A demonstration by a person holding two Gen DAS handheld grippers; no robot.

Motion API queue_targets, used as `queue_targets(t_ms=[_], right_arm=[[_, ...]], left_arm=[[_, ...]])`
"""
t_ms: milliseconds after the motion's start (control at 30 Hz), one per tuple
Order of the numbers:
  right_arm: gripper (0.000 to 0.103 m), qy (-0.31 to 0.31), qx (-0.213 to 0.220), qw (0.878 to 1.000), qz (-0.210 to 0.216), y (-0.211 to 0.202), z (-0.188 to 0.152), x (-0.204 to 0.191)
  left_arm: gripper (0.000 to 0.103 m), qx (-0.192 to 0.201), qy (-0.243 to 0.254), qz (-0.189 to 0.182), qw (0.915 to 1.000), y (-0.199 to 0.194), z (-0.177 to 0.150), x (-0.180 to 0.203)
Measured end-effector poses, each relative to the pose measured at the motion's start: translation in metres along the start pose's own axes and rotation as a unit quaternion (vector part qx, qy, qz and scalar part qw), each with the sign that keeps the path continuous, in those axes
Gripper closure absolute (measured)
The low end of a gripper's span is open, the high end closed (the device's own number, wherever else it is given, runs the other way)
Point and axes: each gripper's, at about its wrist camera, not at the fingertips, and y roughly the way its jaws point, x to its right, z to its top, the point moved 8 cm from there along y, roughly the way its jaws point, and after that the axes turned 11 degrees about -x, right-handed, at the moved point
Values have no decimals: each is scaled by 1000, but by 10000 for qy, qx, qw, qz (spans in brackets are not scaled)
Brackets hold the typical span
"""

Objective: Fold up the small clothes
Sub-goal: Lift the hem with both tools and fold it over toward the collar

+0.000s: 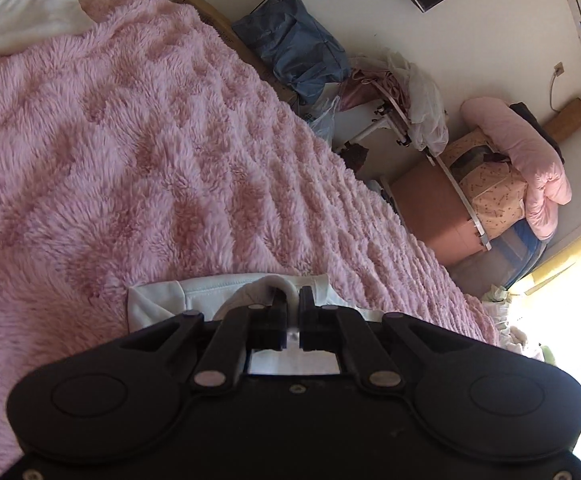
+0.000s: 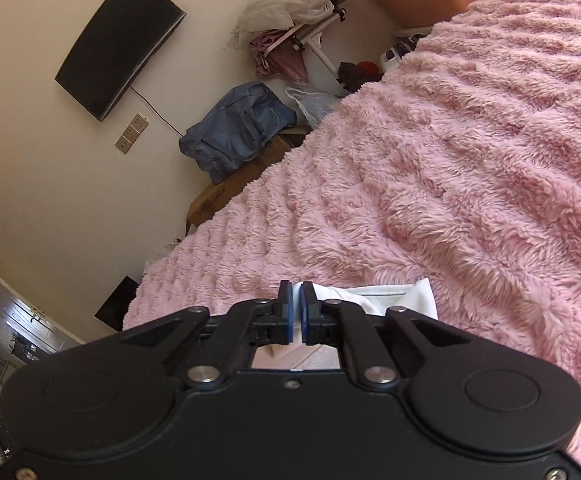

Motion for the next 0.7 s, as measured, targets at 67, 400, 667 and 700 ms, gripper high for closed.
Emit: queue_targets(t_ms=[67, 400, 667, 700], right_arm=[[99, -13, -33, 9999, -99, 19, 3, 5], [97, 259, -201, 9978, -574, 81, 5, 36], [90, 58, -68, 9987, -505, 51, 11, 38], [90, -49, -96, 9990, -436, 42, 7, 37]], left_arm=[[101, -24, -22, 83, 10000, 15, 6, -11], [72, -204, -432, 370, 9982, 52, 6, -55], [60, 116, -290, 219, 9993, -9, -9, -46], [60, 129, -258, 125, 9995, -21, -21, -45]])
